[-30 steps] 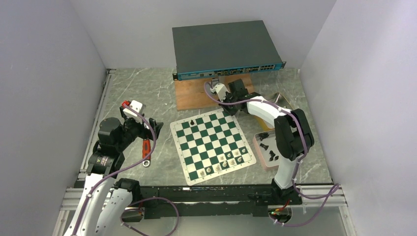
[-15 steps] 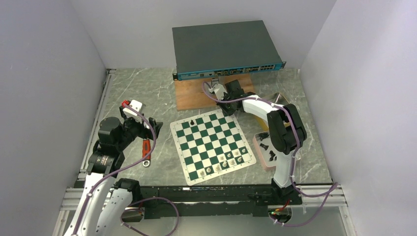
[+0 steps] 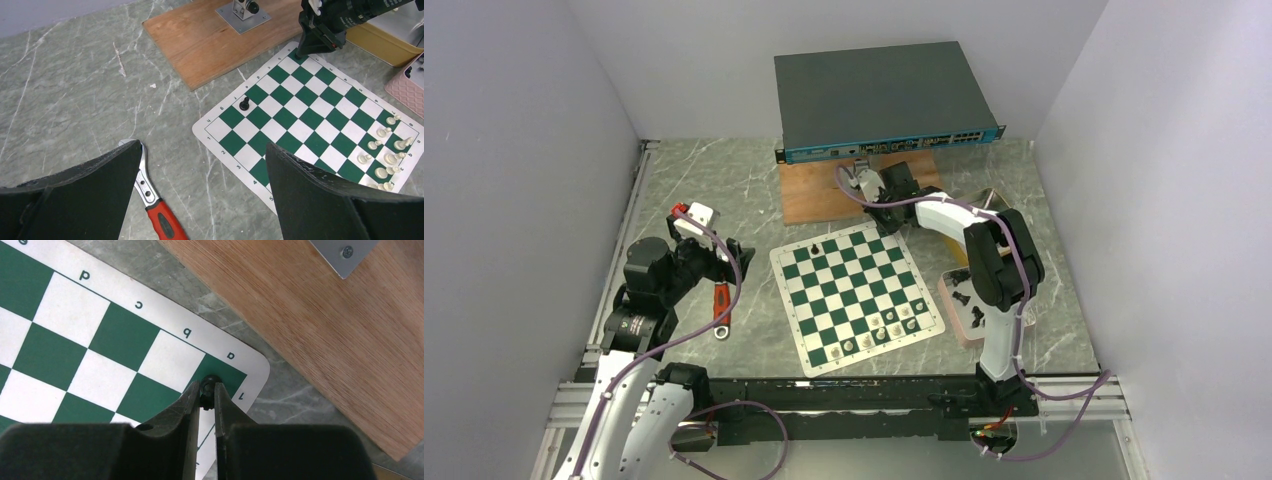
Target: Set up the chess pieces on the board
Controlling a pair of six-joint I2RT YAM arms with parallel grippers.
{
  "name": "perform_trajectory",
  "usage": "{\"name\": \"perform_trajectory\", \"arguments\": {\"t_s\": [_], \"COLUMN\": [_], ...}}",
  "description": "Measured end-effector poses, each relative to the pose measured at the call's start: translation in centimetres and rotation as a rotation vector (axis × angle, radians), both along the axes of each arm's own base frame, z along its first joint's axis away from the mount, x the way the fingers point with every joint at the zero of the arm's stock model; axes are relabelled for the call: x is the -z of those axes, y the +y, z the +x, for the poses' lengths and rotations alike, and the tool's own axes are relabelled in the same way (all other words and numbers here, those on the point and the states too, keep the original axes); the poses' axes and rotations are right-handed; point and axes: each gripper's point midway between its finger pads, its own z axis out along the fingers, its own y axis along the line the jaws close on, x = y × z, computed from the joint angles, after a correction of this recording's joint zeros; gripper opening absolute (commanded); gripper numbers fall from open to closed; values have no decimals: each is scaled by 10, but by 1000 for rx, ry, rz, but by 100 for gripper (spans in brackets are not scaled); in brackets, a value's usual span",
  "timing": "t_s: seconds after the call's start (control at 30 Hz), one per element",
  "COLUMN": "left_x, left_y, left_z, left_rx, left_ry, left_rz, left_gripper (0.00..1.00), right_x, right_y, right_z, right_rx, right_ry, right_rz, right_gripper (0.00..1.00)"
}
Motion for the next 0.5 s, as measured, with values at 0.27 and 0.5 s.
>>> {"name": "perform_trajectory", "arguments": {"t_s": [0.27, 0.5], "left_x": [0, 0], "left_y": [0, 0], "left_z": [0, 0], "left_rx": [0, 0], "left_ry": [0, 0], "left_rz": [0, 0], "left_gripper": [99, 99], "right_x": [2, 2], "right_y": [0, 0], "right_z": [2, 3], "right_rx": [3, 11], "right_ry": [0, 0], "right_rz": [-3, -1], "right_gripper": [18, 19]}}
